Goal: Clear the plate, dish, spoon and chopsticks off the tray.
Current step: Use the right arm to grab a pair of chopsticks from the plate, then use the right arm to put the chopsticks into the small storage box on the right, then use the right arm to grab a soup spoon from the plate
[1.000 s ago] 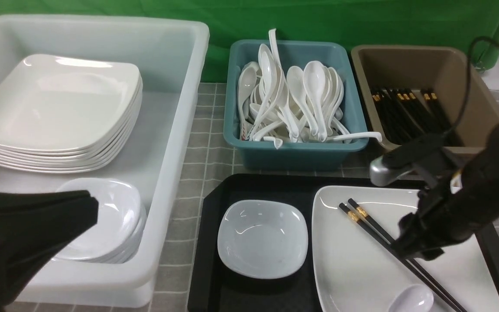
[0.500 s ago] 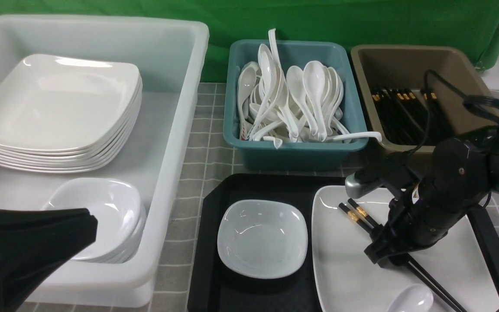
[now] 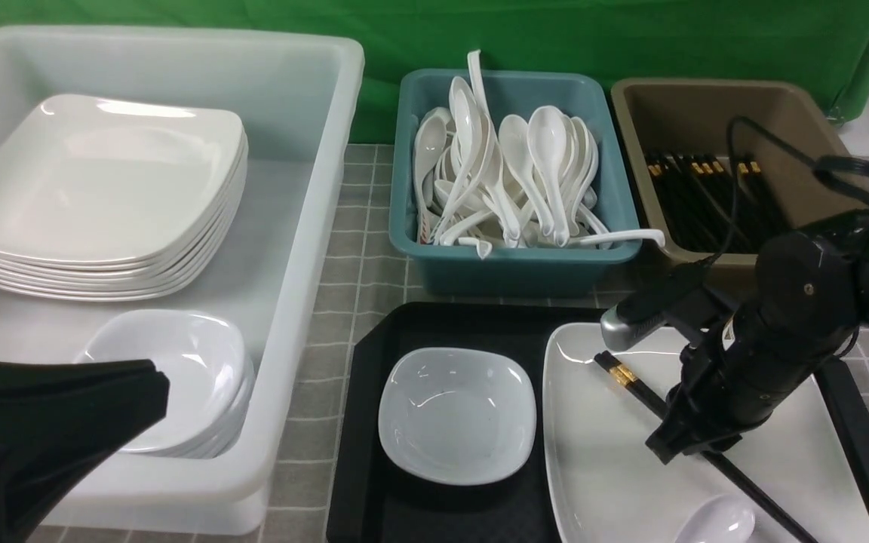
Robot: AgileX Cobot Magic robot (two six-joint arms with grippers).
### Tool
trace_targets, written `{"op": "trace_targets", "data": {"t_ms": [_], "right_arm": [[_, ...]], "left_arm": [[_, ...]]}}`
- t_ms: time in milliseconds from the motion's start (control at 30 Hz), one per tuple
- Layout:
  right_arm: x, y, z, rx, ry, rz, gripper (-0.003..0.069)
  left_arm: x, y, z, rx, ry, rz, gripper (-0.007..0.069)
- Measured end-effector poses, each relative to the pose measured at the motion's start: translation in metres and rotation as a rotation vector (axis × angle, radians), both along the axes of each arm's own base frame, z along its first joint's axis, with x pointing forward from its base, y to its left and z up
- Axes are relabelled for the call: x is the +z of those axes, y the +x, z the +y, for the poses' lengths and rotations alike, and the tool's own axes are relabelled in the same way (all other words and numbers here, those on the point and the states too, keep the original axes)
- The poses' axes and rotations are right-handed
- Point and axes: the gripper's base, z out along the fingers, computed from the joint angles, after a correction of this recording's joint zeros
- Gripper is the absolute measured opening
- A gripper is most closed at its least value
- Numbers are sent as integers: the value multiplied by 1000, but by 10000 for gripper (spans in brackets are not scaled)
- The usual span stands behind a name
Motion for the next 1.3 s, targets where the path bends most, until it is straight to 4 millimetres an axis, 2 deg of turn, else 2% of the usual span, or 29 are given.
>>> {"op": "trace_targets", "data": {"t_ms": [33,100,167,233,267,367,467,500,533,567,600,667,733,767,800,933,1033,1100,1167,1233,1267,1300], "right_arm": [[6,0,0,5,5,-14,144],[43,-1,2,-3,77,-109,144],[68,2,4,-18,130,-182,144],[86,8,3,-43,172,-241,144],[113,23,-1,-94,239,-354,144],[150,63,-23,-247,363,-554,144],[164,95,-40,-340,435,-666,144],[161,100,-41,-350,440,-664,144],[162,123,-52,-404,464,-713,144],[157,128,-53,-413,464,-705,144],[147,150,-62,-453,469,-710,144],[138,162,-67,-479,469,-703,144],[115,185,-76,-531,468,-664,150],[107,190,-80,-546,464,-644,162],[95,196,-85,-567,454,-603,212],[84,195,-95,-596,433,-509,365],[93,186,-96,-580,408,-469,399],[110,172,-95,-547,384,-438,367],[132,155,-93,-509,368,-410,302],[156,131,-90,-469,353,-364,227],[160,126,-89,-464,350,-354,217],[168,111,-85,-448,341,-314,195]], "left_arm": [[1,0,0,3,-12,-8,11],[6,2,0,18,-44,-45,11],[10,4,1,35,-74,-89,11],[13,5,1,43,-89,-114,11],[17,6,2,58,-113,-160,11],[24,8,4,82,-151,-221,11],[26,8,4,89,-161,-241,11],[26,8,4,88,-161,-241,11],[26,8,4,90,-165,-245,11],[26,8,4,90,-165,-245,11],[26,8,4,90,-165,-245,11],[26,8,4,90,-165,-245,11],[26,8,4,90,-165,-245,11],[26,8,4,90,-165,-245,11],[26,8,4,90,-165,-245,11],[26,8,4,90,-165,-245,11],[26,8,4,90,-163,-244,11],[25,8,4,87,-157,-237,11],[24,8,4,83,-140,-232,11],[21,8,4,77,-105,-225,11],[21,8,4,76,-101,-224,11],[20,8,4,73,-80,-220,11]]}}
